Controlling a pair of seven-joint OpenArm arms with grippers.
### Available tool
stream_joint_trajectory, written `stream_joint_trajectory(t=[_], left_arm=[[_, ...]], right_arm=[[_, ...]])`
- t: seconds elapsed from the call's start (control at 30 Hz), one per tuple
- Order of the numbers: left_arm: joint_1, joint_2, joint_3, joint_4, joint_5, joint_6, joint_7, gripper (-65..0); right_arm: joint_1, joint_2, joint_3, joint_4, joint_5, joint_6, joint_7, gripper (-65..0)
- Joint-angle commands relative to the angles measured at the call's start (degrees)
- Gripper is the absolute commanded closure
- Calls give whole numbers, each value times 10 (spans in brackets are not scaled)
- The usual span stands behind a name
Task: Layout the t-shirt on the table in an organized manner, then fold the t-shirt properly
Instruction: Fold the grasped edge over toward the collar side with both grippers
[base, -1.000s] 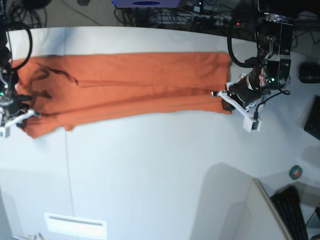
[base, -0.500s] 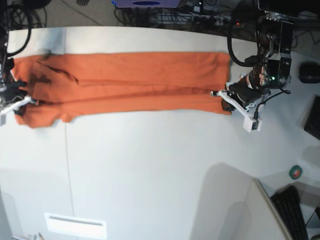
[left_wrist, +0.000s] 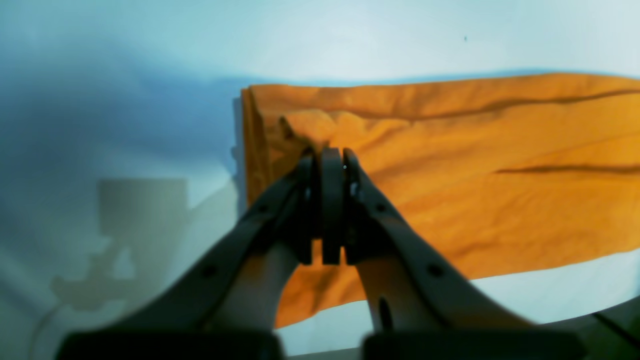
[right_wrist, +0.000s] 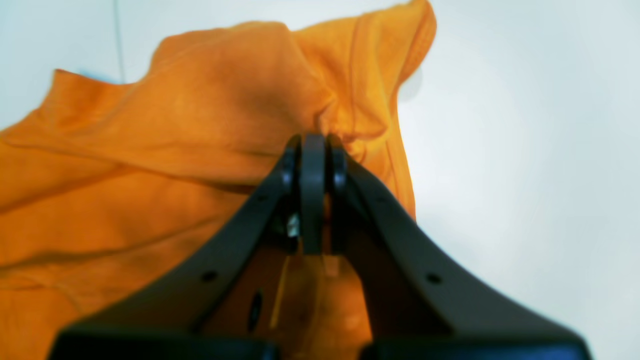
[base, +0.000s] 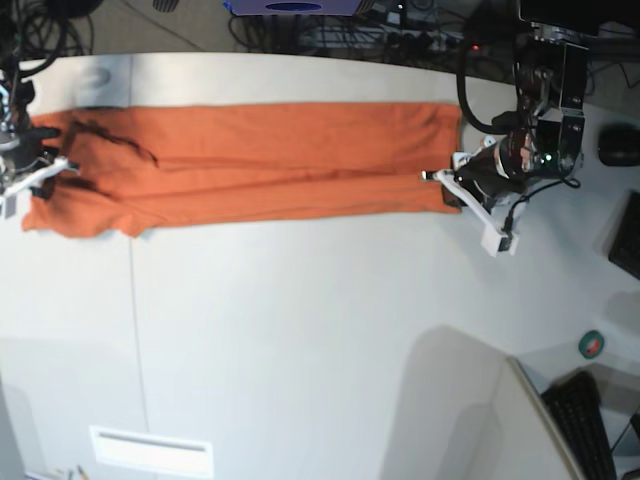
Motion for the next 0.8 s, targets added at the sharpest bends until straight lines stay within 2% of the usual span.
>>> stream_joint_trajectory(t=[0.0,0.13,0.47,0.53,0.63,0.77], left_arm=[[-5,-10,-4,9,1,-2,-6,0],[-6,-11,-4,9,1,-2,-5,0],[-7,-11,-5,13,0,-2,-3,0],[-6,-9,-4,13,-1,-2,-3,0],[-1,-9,-4,13,-1,-2,-3,0],[0,-14,-4,13,-1,-2,-3,0]], right_arm=[[4,14,6,7,-1,-3,14,0],[3,17,22,9,-1,-3,9,0],[-29,12,103,90,-1,-3,-100,0],[-38,11,103,100,-1,-3,-111,0],[-49,-11,106,102,-1,-3,-115,0],[-69,-15,106,102,-1,-3,-115,0]])
